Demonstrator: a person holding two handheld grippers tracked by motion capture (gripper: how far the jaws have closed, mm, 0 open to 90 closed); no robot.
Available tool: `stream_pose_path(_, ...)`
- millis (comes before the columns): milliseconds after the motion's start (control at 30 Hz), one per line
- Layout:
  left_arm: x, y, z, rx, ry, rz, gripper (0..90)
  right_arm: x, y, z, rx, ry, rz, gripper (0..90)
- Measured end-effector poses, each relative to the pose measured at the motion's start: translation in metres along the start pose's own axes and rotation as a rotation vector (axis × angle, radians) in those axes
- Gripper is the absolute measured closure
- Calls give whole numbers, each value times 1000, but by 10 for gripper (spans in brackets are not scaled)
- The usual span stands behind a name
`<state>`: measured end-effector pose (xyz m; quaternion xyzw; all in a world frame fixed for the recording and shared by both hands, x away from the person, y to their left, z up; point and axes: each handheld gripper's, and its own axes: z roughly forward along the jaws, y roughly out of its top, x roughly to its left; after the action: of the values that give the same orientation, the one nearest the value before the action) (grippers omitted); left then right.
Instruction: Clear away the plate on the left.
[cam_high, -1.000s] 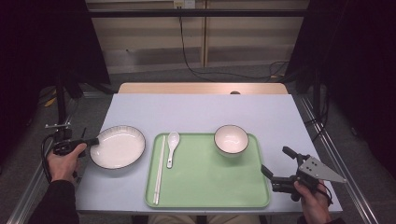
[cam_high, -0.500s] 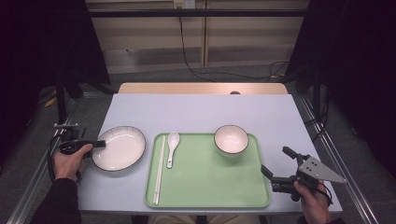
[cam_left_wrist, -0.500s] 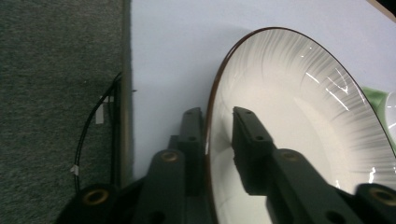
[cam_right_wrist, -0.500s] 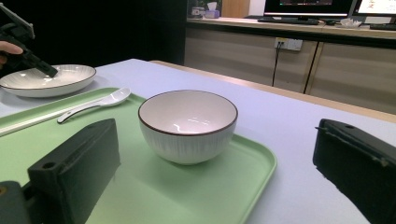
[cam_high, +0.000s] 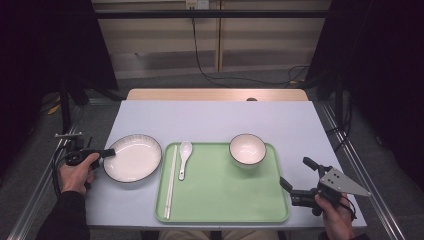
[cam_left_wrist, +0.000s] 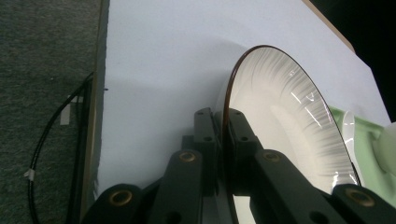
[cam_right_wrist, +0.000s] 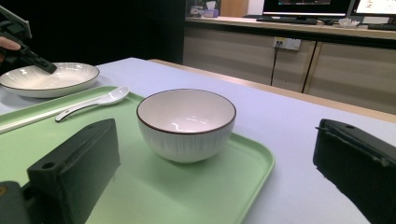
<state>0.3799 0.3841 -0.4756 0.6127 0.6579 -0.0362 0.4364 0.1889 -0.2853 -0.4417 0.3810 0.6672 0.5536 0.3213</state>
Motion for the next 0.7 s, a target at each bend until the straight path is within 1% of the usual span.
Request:
stream_pose_path(33, -3, 0, -1, -8, 4, 0, 851, 0, 0, 0, 0, -6, 0, 0)
stream_pose_path(67, -5, 0, -2, -9, 17, 12, 850, 0, 0, 0, 0, -3, 2, 0)
stream_pose_path(100, -6, -1, -3, -17, 13, 11, 851, 0, 0, 0, -1, -3, 2, 0)
stream_pose_path(133, -9, 0, -5, -19, 24, 3, 849, 0, 0, 0, -2, -2, 0, 0)
stream_pose_path(200, -13, -1, -6, -46, 34, 11, 848, 0, 0, 0, -1, -5, -2, 0)
stream_pose_path(233, -15, -3, -8, -66, 32, 10, 846, 0, 0, -1, -1, -3, 1, 0)
stream_pose_path(267, -17, -4, -8, -69, 49, 8, 846, 1, 0, -1, 1, -4, 4, 0)
stream_pose_path(300, -19, -5, -9, -76, 50, 7, 846, 1, 0, -1, -1, -7, 6, 0)
stream_pose_path(333, -20, -5, -10, -74, 59, 5, 845, 1, 0, -1, -4, -4, 6, 0)
stream_pose_path(367, -20, -6, -10, -88, 47, 1, 845, 1, 0, -1, -3, -4, 7, 0)
stream_pose_path(433, -21, -7, -12, -95, 56, 0, 844, 1, 0, 0, -3, -3, 6, 0)
stream_pose_path(467, -22, -7, -13, -106, 53, -6, 845, 1, 0, -1, -4, -2, 9, 0)
stream_pose_path(500, -23, -7, -15, -111, 60, -5, 844, 1, 0, -1, -5, -3, 7, 0)
stream_pose_path(533, -23, -7, -16, -122, 58, -5, 844, 1, 0, -1, -1, -6, 7, 0)
stream_pose_path(567, -25, -7, -19, -123, 53, -12, 843, 0, 0, -1, -2, -6, 7, 0)
stream_pose_path(600, -25, -7, -21, -129, 48, -10, 844, 1, 0, -1, -2, -5, 8, 0)
stream_pose_path(633, -26, -7, -24, -123, 59, -8, 843, 1, 0, -1, -2, -4, 7, 0)
stream_pose_path(700, -29, -9, -28, -147, 45, -12, 844, 1, 0, -1, -3, -5, 7, 0)
